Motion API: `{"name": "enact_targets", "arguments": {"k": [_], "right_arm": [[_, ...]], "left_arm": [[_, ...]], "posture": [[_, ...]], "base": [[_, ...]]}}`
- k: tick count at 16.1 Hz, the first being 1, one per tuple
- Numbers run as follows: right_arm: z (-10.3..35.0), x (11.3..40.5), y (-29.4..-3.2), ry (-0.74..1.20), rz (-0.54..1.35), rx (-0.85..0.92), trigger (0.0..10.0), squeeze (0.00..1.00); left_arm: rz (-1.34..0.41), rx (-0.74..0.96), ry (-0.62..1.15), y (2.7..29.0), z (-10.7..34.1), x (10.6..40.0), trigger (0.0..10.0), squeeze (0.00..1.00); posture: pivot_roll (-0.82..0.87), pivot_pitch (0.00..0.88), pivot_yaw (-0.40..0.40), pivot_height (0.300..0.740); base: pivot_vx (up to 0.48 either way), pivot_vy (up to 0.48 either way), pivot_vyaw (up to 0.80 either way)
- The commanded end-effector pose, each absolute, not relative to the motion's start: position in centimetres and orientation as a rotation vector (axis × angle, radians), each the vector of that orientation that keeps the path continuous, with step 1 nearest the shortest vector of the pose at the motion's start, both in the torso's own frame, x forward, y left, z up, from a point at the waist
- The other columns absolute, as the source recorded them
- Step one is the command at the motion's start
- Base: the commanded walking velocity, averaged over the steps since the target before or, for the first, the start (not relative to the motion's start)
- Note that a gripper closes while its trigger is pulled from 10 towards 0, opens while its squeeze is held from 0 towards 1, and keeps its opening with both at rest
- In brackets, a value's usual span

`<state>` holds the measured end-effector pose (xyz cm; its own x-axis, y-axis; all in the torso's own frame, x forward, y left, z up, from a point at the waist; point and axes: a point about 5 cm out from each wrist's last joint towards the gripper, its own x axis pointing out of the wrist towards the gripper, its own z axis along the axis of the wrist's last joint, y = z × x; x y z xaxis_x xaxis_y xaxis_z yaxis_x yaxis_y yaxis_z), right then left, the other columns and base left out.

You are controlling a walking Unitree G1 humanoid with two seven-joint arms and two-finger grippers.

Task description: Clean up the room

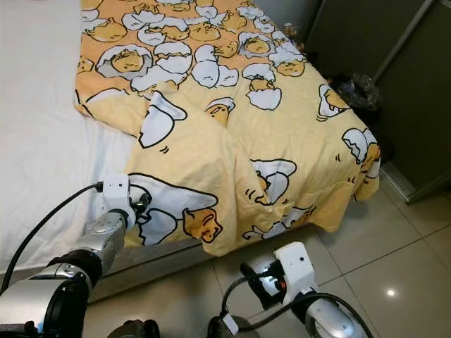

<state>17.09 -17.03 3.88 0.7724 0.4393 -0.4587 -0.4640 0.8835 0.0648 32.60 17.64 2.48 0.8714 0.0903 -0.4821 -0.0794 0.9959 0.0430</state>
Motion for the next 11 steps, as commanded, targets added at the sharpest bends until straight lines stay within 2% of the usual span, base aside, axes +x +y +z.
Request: {"name": "enact_targets", "arguments": {"k": [1,9,10,11], "right_arm": [[4.2,17.1,-17.1,0.482,0.503,-0.049,10.0,0.00],[4.2,16.4,-17.4,0.523,0.539,-0.048,10.0,0.00],[4.5,16.0,-17.8,0.535,0.549,-0.066,10.0,0.00],[4.6,15.9,-18.0,0.540,0.554,-0.075,10.0,0.00]], "left_arm": [[0.072,0.010,0.527,17.3,1.9,32.1,0.0,0.00],[0.077,-0.005,0.646,17.7,-0.2,30.4,0.0,0.00],[0.068,0.000,0.661,17.5,-0.4,30.1,0.0,0.00],[0.066,0.002,0.667,17.5,-0.6,30.0,0.0,0.00]], "posture": [[-0.34,0.121,-0.114,0.740],[-0.37,0.137,-0.133,0.740],[-0.42,0.151,-0.165,0.740],[-0.42,0.151,-0.165,0.740]], "base": [[0.000,0.000,0.00],[0.000,0.000,0.00],[0.000,0.000,0.00],[0.000,0.000,0.00]]}}
